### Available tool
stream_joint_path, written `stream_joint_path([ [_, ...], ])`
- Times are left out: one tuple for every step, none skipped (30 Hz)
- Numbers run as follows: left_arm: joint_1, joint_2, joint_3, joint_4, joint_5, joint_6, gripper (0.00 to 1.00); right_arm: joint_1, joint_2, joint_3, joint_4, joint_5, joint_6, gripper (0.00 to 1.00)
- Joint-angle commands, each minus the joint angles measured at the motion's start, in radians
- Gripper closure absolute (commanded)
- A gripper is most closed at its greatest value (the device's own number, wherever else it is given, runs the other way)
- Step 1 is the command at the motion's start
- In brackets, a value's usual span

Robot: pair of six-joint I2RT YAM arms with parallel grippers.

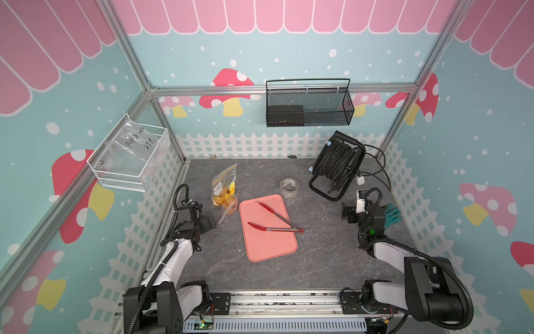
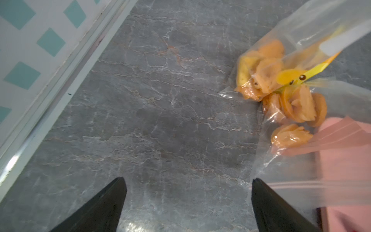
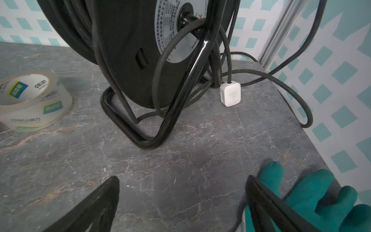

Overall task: Put the cookies into a resealable bag to prevent moisture
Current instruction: Reset both arms

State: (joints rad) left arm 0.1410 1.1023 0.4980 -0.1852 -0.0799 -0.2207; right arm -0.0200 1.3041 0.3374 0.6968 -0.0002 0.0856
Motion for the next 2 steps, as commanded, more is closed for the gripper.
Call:
stream_joint_path([
  [-0.027,0.013,0.025,0.235,-0.044,-0.013,0.01,-0.007,0.035,-0.017,0.161,0.015,-0.023,0.01],
  [-0.03,0.021,0.028,0.241,-0.036,-0.009,0.0,-0.007,0.039,-0.015,0.156,0.017,-0.011,0.01],
])
